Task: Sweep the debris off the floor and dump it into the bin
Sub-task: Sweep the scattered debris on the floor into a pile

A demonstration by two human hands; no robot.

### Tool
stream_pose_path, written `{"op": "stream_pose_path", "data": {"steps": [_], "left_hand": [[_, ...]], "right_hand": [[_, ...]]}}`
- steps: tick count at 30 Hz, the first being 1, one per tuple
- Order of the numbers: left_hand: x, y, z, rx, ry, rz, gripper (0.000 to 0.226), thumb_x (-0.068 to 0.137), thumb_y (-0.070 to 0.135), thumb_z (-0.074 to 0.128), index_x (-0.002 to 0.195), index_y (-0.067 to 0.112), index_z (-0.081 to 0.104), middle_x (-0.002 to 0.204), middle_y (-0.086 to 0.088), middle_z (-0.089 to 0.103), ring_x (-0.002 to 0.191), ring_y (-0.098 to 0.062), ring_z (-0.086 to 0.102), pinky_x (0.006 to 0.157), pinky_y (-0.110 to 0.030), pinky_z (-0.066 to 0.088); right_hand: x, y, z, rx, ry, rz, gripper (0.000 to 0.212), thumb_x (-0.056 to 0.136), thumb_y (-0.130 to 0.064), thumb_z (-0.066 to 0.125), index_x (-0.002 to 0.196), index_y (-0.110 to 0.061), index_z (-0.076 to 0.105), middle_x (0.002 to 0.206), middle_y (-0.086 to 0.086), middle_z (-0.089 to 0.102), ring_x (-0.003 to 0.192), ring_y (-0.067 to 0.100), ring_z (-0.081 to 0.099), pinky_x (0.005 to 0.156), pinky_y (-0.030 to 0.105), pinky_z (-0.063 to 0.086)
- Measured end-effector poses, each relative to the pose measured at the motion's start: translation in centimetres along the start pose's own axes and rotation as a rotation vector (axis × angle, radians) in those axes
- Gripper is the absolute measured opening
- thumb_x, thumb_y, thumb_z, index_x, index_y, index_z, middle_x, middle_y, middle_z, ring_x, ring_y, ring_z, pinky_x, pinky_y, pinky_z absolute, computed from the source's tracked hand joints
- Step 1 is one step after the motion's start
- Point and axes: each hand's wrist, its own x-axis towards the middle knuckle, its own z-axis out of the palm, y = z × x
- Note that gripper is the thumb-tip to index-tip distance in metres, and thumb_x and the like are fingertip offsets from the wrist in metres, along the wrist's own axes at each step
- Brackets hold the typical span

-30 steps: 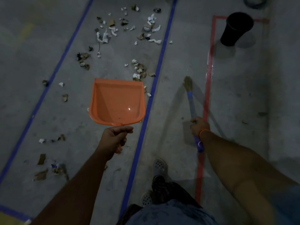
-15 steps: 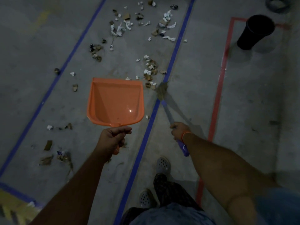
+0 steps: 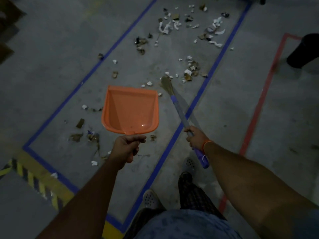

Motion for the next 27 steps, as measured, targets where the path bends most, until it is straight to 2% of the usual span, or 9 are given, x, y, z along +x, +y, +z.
{"op": "stream_pose_path", "data": {"steps": [3, 5, 8, 12, 16, 18, 21, 23, 27], "left_hand": [[-3.7, -1.1, -3.0, -0.045, 0.018, -0.014, 0.03, 0.097, -0.014, 0.045, 0.111, -0.005, 0.069, 0.089, -0.014, 0.071, 0.045, -0.005, 0.048, 0.037, -0.016, 0.034], [-5.7, -2.2, -5.0, -0.051, 0.035, -0.005, 0.03, 0.096, -0.014, 0.045, 0.111, -0.005, 0.069, 0.081, -0.012, 0.071, 0.043, -0.006, 0.046, 0.037, -0.016, 0.034], [-8.3, -4.2, -8.0, -0.044, 0.062, 0.028, 0.03, 0.096, -0.012, 0.049, 0.107, 0.001, 0.073, 0.092, -0.023, 0.07, 0.047, -0.013, 0.046, 0.045, -0.023, 0.032], [-11.1, -6.2, -10.0, -0.062, 0.089, 0.001, 0.033, 0.097, -0.011, 0.047, 0.106, 0.005, 0.074, 0.094, -0.017, 0.073, 0.049, -0.012, 0.046, 0.043, -0.021, 0.031], [-12.5, -7.8, -10.4, -0.048, 0.074, -0.011, 0.033, 0.097, -0.011, 0.046, 0.107, 0.005, 0.074, 0.086, -0.008, 0.074, 0.051, -0.012, 0.049, 0.045, -0.023, 0.034], [-13.0, -7.8, -9.9, -0.045, 0.072, -0.009, 0.034, 0.096, -0.012, 0.046, 0.105, 0.005, 0.074, 0.091, -0.009, 0.075, 0.054, -0.013, 0.051, 0.045, -0.024, 0.04], [-12.9, -7.8, -9.1, -0.029, 0.038, -0.007, 0.036, 0.097, -0.012, 0.046, 0.104, 0.008, 0.075, 0.097, -0.013, 0.074, 0.057, -0.012, 0.053, 0.049, -0.025, 0.043], [-12.4, -7.9, -8.7, -0.016, 0.014, -0.015, 0.034, 0.097, -0.009, 0.047, 0.106, 0.008, 0.075, 0.1, -0.014, 0.074, 0.059, -0.012, 0.054, 0.05, -0.027, 0.041], [-10.8, -7.1, -7.0, -0.002, -0.014, -0.018, 0.032, 0.098, -0.007, 0.05, 0.107, 0.009, 0.076, 0.101, -0.014, 0.074, 0.059, -0.013, 0.054, 0.049, -0.026, 0.038]], "right_hand": [[-3.3, -0.1, 3.1, 0.003, -0.009, -0.032, 0.034, 0.087, 0.001, 0.05, 0.112, -0.021, 0.057, 0.078, 0.016, 0.052, 0.057, 0.024, 0.048, 0.049, 0.03, 0.045], [-5.4, 0.0, 4.9, 0.021, -0.015, -0.04, 0.034, 0.086, 0.003, 0.049, 0.112, -0.018, 0.056, 0.077, 0.017, 0.051, 0.056, 0.024, 0.046, 0.048, 0.03, 0.044], [-7.9, 0.3, 7.5, 0.023, -0.014, -0.051, 0.034, 0.086, 0.008, 0.049, 0.107, -0.018, 0.057, 0.079, 0.018, 0.051, 0.055, 0.024, 0.049, 0.047, 0.03, 0.044], [-9.7, 1.0, 10.7, 0.048, -0.008, -0.018, 0.036, 0.084, 0.009, 0.049, 0.106, -0.019, 0.058, 0.083, 0.018, 0.055, 0.052, 0.025, 0.055, 0.05, 0.029, 0.049], [-10.9, 1.7, 12.8, 0.058, 0.032, 0.008, 0.042, 0.086, 0.006, 0.052, 0.12, -0.017, 0.05, 0.086, 0.017, 0.057, 0.058, 0.027, 0.058, 0.054, 0.035, 0.051], [-11.2, 2.6, 13.2, 0.056, 0.079, 0.044, 0.049, 0.086, 0.002, 0.054, 0.129, -0.02, 0.045, 0.087, 0.016, 0.06, 0.059, 0.028, 0.06, 0.056, 0.036, 0.054], [-11.6, 3.7, 12.7, 0.043, 0.134, 0.126, 0.059, 0.086, -0.003, 0.058, 0.139, -0.019, 0.038, 0.083, 0.014, 0.063, 0.058, 0.025, 0.062, 0.049, 0.028, 0.049], [-11.4, 4.3, 12.0, 0.043, 0.146, 0.179, 0.055, 0.084, -0.004, 0.058, 0.136, -0.012, 0.042, 0.075, 0.014, 0.063, 0.054, 0.024, 0.061, 0.045, 0.025, 0.047], [-10.4, 5.2, 10.7, 0.0, 0.084, 0.224, 0.043, 0.083, -0.001, 0.055, 0.126, 0.001, 0.049, 0.068, 0.016, 0.06, 0.05, 0.023, 0.058, 0.046, 0.023, 0.047]]}}
